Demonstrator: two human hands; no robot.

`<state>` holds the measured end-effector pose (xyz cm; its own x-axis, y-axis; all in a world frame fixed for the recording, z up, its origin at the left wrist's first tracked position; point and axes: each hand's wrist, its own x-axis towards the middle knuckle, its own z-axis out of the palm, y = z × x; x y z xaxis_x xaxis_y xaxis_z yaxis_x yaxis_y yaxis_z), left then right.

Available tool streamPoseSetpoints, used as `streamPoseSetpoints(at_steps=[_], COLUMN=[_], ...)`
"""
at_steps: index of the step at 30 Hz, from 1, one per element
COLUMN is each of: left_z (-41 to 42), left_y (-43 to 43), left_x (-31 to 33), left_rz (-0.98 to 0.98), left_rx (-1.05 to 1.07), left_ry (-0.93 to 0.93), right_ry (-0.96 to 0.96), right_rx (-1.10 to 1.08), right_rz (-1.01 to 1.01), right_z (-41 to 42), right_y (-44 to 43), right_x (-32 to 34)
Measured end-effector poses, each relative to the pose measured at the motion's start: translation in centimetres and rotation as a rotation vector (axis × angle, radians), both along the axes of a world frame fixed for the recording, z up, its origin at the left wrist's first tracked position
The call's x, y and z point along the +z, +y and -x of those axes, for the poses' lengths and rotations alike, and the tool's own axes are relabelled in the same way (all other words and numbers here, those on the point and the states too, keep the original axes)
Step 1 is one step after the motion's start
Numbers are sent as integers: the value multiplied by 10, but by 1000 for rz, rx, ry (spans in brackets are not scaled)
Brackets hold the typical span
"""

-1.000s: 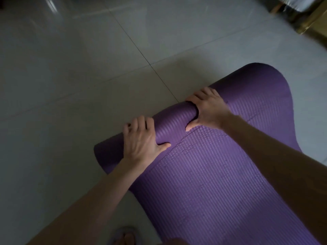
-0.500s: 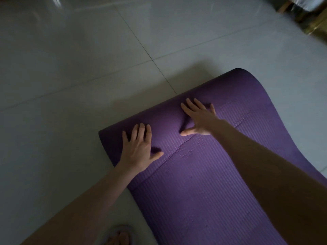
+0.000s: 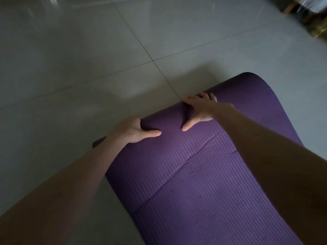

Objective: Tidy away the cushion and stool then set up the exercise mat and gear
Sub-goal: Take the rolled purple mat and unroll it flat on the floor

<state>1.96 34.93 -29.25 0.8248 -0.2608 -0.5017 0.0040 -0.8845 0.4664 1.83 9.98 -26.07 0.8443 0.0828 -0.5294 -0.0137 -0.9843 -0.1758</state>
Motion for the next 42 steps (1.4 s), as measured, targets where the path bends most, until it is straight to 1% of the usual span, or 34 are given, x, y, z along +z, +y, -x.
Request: streamPoseSetpoints(at_steps=[3, 6, 9, 12, 14, 15, 16, 20, 23, 26, 27, 30, 32, 34, 36, 38, 40, 42], left_z=[2, 16, 34, 51, 59, 61, 62, 59, 55, 42, 34, 10, 4, 9, 22, 36, 51, 63], left_y=[-6, -13, -15, -11, -10, -11, -14, -18, -16, -13, -13, -8, -7, -10, -15, -22, -27, -28], left_x=[-1, -2, 3, 6, 4, 2, -1, -17, -25, -17, -11, 5, 11, 11, 9, 8, 10, 15], left_rz=[-142, -276, -324, -319, -341, -364, -388, -421, -393, -278, -234, -71, -8, -20, -81, -213, -344, -389], left_rx=[-69, -107, -144, -145, -145, -151, -164, -215, -261, -219, -180, -32, 14, 1, -32, -66, -93, -117], left_ry=[-142, -403, -657, -920, -1006, -1001, -964, -675, -545, -409, -335, -25, 96, 91, -20, -260, -497, -698], right_ry=[18, -41, -227, -467, -634, -667, -643, -419, -282, -244, -243, -233, -220, -234, -245, -193, -96, -46], right_rx=[69, 101, 186, 178, 146, 138, 136, 168, 181, 182, 184, 176, 167, 162, 158, 129, 98, 125], right_rz=[71, 54, 63, 60, 53, 52, 62, 112, 114, 104, 102, 89, 79, 68, 63, 64, 67, 104], right_z=[-10, -14, -10, 14, 36, 42, 46, 38, 30, 28, 29, 34, 38, 39, 36, 27, 17, 7], right_y=[5, 8, 10, 6, 0, -2, -3, -2, -2, -3, -4, -6, -6, -5, -6, -9, -11, -8], right_x=[-6, -10, -2, 5, 1, -3, -6, -21, -28, -26, -24, -20, -15, -7, 0, 6, 11, 15])
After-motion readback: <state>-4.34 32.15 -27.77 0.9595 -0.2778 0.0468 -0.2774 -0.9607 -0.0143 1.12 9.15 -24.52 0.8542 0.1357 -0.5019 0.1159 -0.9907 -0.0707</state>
